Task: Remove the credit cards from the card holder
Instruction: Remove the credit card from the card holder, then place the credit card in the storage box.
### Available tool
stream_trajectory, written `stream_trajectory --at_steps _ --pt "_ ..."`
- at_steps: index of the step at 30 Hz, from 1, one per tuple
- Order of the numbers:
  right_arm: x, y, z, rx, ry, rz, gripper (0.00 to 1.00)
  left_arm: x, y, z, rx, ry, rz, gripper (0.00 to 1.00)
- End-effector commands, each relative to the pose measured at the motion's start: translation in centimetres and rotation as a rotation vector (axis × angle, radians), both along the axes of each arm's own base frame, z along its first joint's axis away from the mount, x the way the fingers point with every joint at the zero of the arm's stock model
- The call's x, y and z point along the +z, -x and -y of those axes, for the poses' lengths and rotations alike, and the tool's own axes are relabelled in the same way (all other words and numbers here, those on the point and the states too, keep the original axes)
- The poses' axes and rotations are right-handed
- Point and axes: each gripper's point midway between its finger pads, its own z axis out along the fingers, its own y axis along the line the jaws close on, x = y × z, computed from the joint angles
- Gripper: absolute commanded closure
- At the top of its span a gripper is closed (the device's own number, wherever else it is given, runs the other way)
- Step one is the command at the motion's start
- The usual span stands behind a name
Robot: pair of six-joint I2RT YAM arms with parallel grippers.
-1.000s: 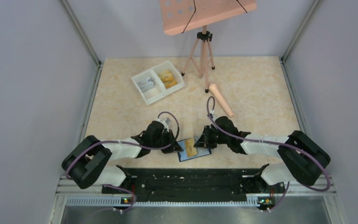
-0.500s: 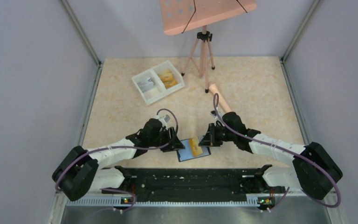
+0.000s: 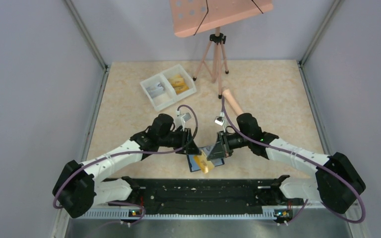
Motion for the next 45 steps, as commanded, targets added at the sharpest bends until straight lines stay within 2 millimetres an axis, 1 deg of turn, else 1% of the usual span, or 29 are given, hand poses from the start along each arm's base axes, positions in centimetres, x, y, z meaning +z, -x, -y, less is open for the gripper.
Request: stream_trajectory --at_steps 1,5,8,9,11,13,14,17,19,22,26,28,29,31,32,35,37,38,40,43,45 --pt "2.9 1.2 -0.5 0.101 -0.147 0.057 1.00 2.3 1.5 0.8 -0.137 0.083 0.029 0.67" --pt "3.0 1.4 -0.3 0.104 -0.158 0.065 1.00 3.0 2.0 0.7 -0.162 0.092 0.042 0.70" --pt "2.9 1.6 -0.2 0.108 -0.164 0.066 1.00 3.2 2.3 0.7 -0.180 0.098 0.033 0.75" --pt "3.0 1.6 -0.3 0.110 -0.167 0.067 1.00 3.2 2.5 0.8 -0.189 0.103 0.027 0.78" --pt "3.0 1.7 -0.3 0.114 -0.174 0.068 1.00 3.5 2.9 1.0 -0.213 0.128 0.012 0.87" --pt "3.1 1.7 -0.2 0.116 -0.179 0.072 1.00 3.9 3.1 1.2 -0.231 0.157 0.008 0.98" --pt "3.2 1.7 -0.2 0.116 -0.181 0.077 1.00 4.1 3.3 1.3 -0.239 0.169 0.002 1.00" --pt "3.2 1.7 -0.2 0.113 -0.180 0.086 1.00 4.7 3.7 1.3 -0.255 0.192 -0.004 1.00" --pt "3.2 1.6 -0.2 0.102 -0.174 0.088 1.00 4.9 3.6 1.2 -0.245 0.188 -0.003 1.00" --pt "3.7 1.2 -0.2 0.073 -0.171 0.099 0.94 5.1 3.0 1.0 -0.208 0.166 0.010 1.00" --pt "4.6 0.1 0.0 -0.013 -0.155 0.133 0.70 5.6 1.5 0.7 -0.132 0.143 0.040 1.00" --pt "5.1 -0.4 0.3 -0.058 -0.144 0.152 0.53 5.6 0.3 0.2 -0.067 0.108 0.060 1.00" --pt "5.4 -0.7 0.5 -0.083 -0.140 0.165 0.46 5.4 -0.8 -0.2 -0.010 0.077 0.079 1.00" --pt "5.8 -1.1 0.9 -0.129 -0.131 0.188 0.34 5.6 -2.6 -1.2 0.097 0.036 0.100 1.00" --pt "6.0 -1.3 1.1 -0.153 -0.127 0.200 0.29 5.8 -3.7 -1.8 0.153 0.023 0.123 1.00" --pt "6.3 -2.1 1.9 -0.231 -0.100 0.238 0.18 7.2 -7.4 -3.9 0.367 -0.001 0.198 1.00" --pt "6.1 -2.4 2.5 -0.270 -0.080 0.249 0.05 8.4 -10.2 -5.8 0.545 -0.019 0.255 1.00" --pt "6.2 -2.5 2.6 -0.286 -0.080 0.258 0.02 9.0 -11.6 -6.8 0.633 -0.030 0.282 1.00" --pt "6.2 -2.6 2.9 -0.305 -0.080 0.267 0.01 10.0 -14.2 -8.8 0.794 -0.059 0.342 1.00" --pt "6.2 -2.7 3.1 -0.324 -0.082 0.271 0.01 11.6 -17.4 -10.3 0.910 -0.115 0.438 1.00" --pt "6.3 -2.7 3.2 -0.328 -0.086 0.277 0.01 12.2 -19.5 -11.2 0.969 -0.175 0.497 1.00"
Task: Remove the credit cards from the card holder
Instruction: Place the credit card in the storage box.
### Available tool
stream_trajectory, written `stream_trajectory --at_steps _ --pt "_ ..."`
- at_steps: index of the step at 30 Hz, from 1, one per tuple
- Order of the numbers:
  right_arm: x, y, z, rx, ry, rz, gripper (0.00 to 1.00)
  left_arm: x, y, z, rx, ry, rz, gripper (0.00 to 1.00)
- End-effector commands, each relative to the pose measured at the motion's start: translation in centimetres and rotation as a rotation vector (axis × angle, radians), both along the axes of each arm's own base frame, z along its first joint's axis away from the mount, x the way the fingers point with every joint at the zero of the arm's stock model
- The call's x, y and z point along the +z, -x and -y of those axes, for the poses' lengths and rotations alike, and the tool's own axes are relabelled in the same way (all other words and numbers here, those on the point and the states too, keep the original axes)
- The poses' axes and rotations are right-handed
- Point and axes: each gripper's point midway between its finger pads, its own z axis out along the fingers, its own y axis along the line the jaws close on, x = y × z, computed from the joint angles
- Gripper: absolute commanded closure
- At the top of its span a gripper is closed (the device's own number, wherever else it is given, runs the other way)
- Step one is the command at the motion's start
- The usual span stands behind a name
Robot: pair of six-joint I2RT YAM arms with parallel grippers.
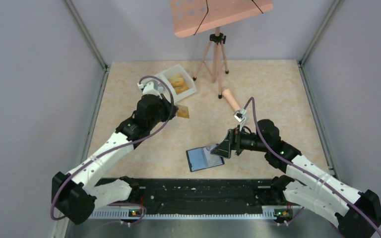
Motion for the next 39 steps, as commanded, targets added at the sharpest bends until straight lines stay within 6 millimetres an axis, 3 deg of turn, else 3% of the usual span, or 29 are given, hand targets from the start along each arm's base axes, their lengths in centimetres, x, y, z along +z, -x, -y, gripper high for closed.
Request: stream_trajectory --at_steps 1,3,6,11,21,29,39 --pt "1.2 -1.1 0.4 -0.058 -0.015 0.049 0.01 4.5 -6.9 -3.6 0.290 -0.117 0.198 1.00" --pt "1.2 -1.1 0.3 -0.056 -0.014 0.050 0.01 5.3 -9.2 -4.1 0.327 -0.157 0.223 1.00" --pt "1.1 -1.2 0.3 -0.054 -0.013 0.051 0.01 4.8 -12.5 -4.2 0.338 -0.185 0.226 1.00" --pt "0.9 -1.4 -0.1 -0.043 -0.013 0.040 0.01 2.3 -17.3 -4.4 0.351 -0.224 0.202 1.00" --pt "0.2 -2.1 -0.7 -0.038 -0.003 0.036 0.01 -0.2 -24.2 -2.2 0.275 -0.242 0.236 1.00" --pt "-0.9 -2.6 -1.0 -0.035 0.023 0.024 0.01 -2.4 -26.7 -2.4 0.291 -0.277 0.222 1.00" --pt "-1.9 -3.2 -1.4 -0.030 0.041 0.004 0.01 -4.5 -26.6 -1.7 0.222 -0.318 0.192 1.00"
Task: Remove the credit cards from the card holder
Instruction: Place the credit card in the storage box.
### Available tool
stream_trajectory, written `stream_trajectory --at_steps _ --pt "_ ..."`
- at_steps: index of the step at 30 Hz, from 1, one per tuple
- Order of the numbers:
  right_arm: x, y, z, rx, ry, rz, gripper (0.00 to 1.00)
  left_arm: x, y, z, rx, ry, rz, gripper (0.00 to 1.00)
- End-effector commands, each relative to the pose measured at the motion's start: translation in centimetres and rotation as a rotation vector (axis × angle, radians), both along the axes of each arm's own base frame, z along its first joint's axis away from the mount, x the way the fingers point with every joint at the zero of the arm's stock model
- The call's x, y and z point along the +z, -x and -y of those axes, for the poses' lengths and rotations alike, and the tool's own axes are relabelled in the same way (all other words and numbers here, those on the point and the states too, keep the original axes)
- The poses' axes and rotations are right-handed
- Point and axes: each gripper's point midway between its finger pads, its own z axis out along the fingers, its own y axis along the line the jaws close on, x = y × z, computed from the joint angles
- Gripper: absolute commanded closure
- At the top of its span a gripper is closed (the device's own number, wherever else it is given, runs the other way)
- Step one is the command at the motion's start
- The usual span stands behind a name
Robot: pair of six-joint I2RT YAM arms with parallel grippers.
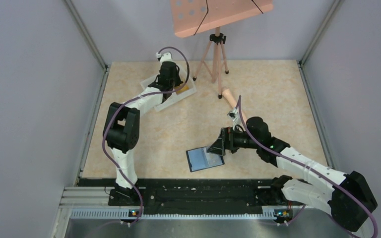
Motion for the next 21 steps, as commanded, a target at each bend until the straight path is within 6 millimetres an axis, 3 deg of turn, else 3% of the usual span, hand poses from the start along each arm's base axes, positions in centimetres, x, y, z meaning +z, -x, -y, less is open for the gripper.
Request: stream_trajectory --at_steps 1,21 --pt "1.7 -1.2 -0.6 0.002 -0.039 0.070 0.01 2.0 -1.0 0.4 -0.036 -0.010 0.066 1.00" --pt "1.5 -1.4 -0.5 -0.003 -0.027 0.078 0.01 0.3 -1.0 0.9 -0.138 -0.102 0.117 1.00"
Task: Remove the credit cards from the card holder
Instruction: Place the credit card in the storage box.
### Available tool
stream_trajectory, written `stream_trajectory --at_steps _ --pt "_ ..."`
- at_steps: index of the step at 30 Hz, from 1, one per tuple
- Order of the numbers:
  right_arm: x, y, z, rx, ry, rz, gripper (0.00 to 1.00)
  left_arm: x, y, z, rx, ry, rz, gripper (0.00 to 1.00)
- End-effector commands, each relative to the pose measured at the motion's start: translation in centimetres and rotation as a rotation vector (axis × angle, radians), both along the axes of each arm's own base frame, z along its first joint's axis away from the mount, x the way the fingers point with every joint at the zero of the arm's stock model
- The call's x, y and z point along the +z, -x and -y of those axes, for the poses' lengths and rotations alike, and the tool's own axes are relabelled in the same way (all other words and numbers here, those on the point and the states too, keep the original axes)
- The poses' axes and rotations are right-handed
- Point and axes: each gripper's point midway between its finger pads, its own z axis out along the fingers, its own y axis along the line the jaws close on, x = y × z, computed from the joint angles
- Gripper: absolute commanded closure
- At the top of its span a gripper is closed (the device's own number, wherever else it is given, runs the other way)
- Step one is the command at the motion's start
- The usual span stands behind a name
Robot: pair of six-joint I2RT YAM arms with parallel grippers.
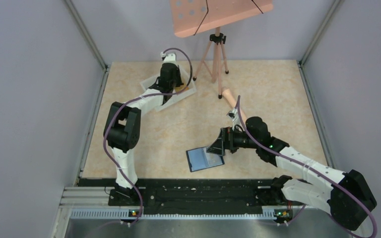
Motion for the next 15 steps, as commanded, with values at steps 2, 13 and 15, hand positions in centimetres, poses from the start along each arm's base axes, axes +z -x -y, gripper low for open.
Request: stream_trajectory --at_steps 2,13,15 --pt "1.8 -1.3 -0.4 -0.006 -0.033 0.079 0.01 0.4 -0.7 0.3 -0.034 0.005 0.058 1.00" --pt "1.4 -1.6 -0.3 -0.008 -0.008 0.082 0.01 -0.9 -0.7 -0.4 -0.070 -0.016 0.053 1.00" --pt "1.5 -1.6 -0.3 -0.005 -0.009 0.081 0.01 -1.2 -0.7 -0.5 -0.078 -0.027 0.052 1.00"
